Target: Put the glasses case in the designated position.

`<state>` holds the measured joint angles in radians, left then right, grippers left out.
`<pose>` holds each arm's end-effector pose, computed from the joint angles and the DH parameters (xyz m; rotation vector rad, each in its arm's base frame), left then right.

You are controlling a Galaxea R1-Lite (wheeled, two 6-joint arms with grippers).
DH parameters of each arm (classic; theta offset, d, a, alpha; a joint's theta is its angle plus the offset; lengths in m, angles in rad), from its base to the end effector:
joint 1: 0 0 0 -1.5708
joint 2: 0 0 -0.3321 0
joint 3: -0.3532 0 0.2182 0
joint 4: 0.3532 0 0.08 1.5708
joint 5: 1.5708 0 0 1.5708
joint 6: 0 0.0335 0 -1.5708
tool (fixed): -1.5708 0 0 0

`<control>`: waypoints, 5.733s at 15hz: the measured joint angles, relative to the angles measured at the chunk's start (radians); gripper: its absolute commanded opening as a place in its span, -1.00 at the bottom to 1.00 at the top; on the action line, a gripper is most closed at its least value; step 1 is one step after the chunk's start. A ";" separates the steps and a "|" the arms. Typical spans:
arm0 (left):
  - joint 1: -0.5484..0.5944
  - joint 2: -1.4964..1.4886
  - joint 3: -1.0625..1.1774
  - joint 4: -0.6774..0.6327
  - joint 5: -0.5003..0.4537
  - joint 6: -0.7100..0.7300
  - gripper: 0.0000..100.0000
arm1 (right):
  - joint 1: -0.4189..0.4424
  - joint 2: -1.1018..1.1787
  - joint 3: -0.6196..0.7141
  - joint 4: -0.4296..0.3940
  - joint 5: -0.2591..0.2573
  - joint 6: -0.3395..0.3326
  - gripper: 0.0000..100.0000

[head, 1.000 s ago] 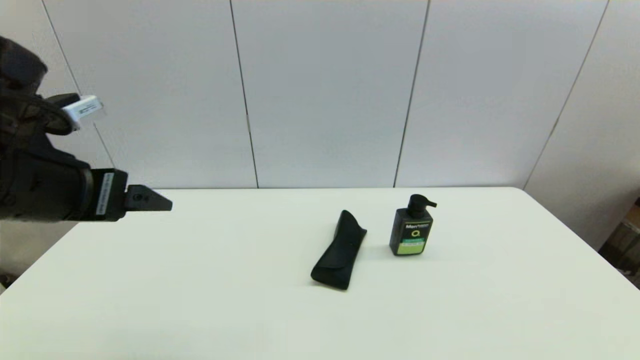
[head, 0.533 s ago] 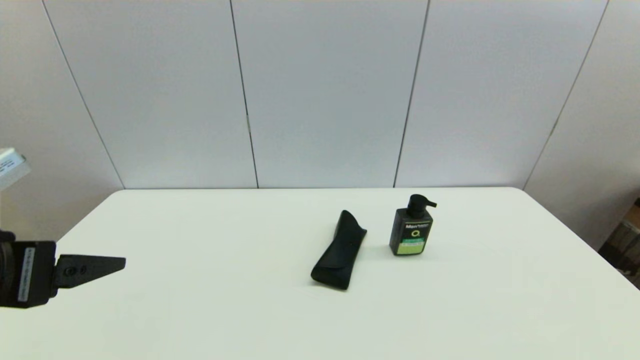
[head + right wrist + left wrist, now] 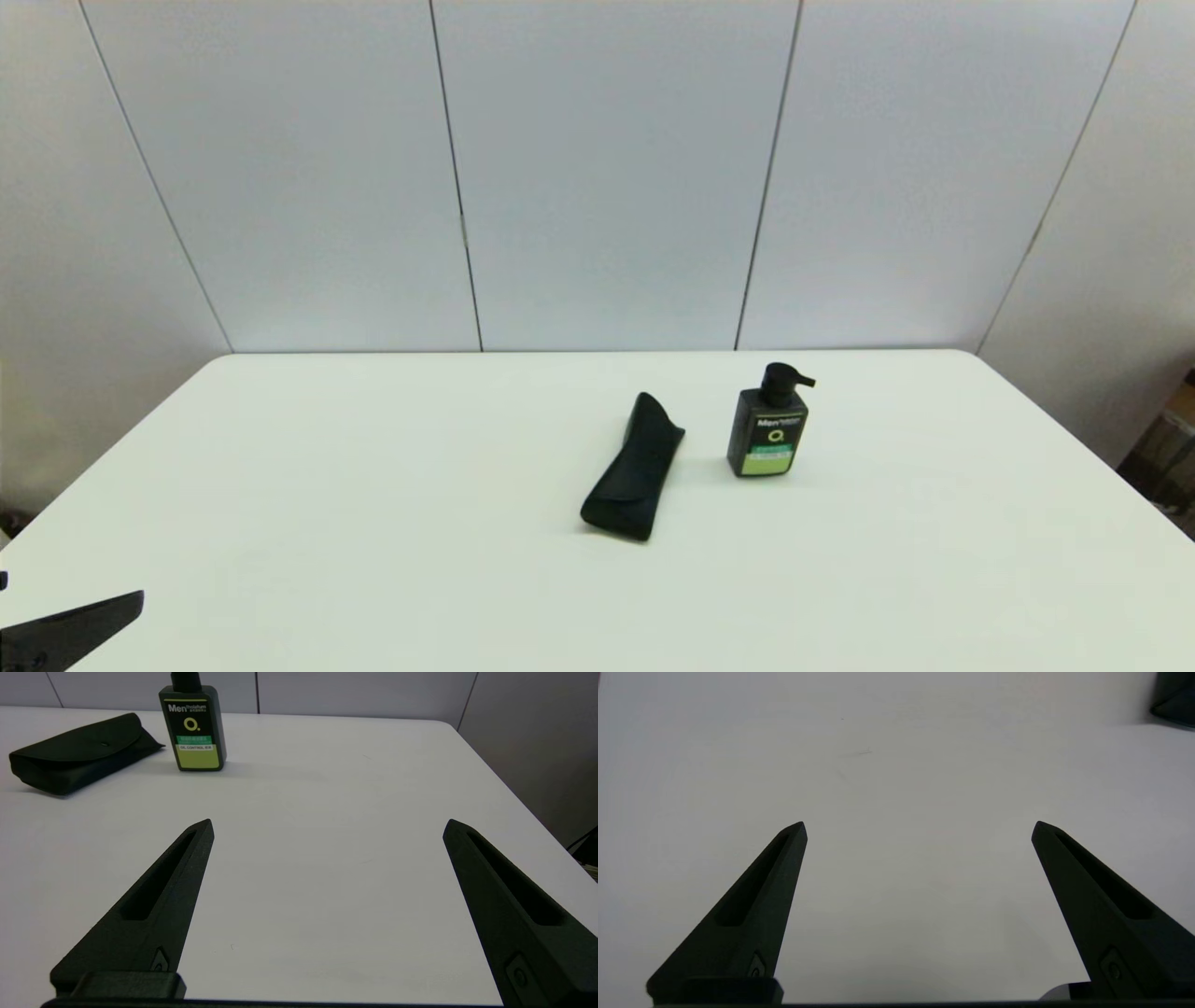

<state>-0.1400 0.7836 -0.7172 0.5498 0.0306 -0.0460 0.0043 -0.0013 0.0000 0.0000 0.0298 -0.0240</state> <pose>0.0661 -0.0083 0.2305 0.0080 0.6165 -0.0918 -0.0140 0.0009 0.0755 -0.0240 -0.0017 0.0341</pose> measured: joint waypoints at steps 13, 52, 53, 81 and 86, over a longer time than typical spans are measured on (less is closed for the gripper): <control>0.094 -0.410 0.322 -0.067 -0.033 0.211 1.00 | 0.000 0.000 0.000 0.000 0.000 0.000 1.00; 0.139 -0.782 0.716 -0.563 -0.081 0.171 1.00 | 0.000 0.000 0.000 0.000 0.000 0.000 1.00; 0.139 -0.782 0.716 -0.564 -0.081 0.170 1.00 | 0.000 0.000 0.000 0.000 0.000 0.000 1.00; 0.138 -0.783 0.717 -0.565 -0.082 0.168 1.00 | 0.000 0.000 0.000 0.000 0.000 0.000 1.00; 0.138 -0.783 0.717 -0.565 -0.081 0.168 1.00 | 0.000 0.000 0.000 0.000 0.000 -0.007 1.00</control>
<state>-0.0017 0.0009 0.0000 -0.0153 -0.0509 0.1221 0.0043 -0.0013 0.0000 -0.0004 0.0302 -0.0306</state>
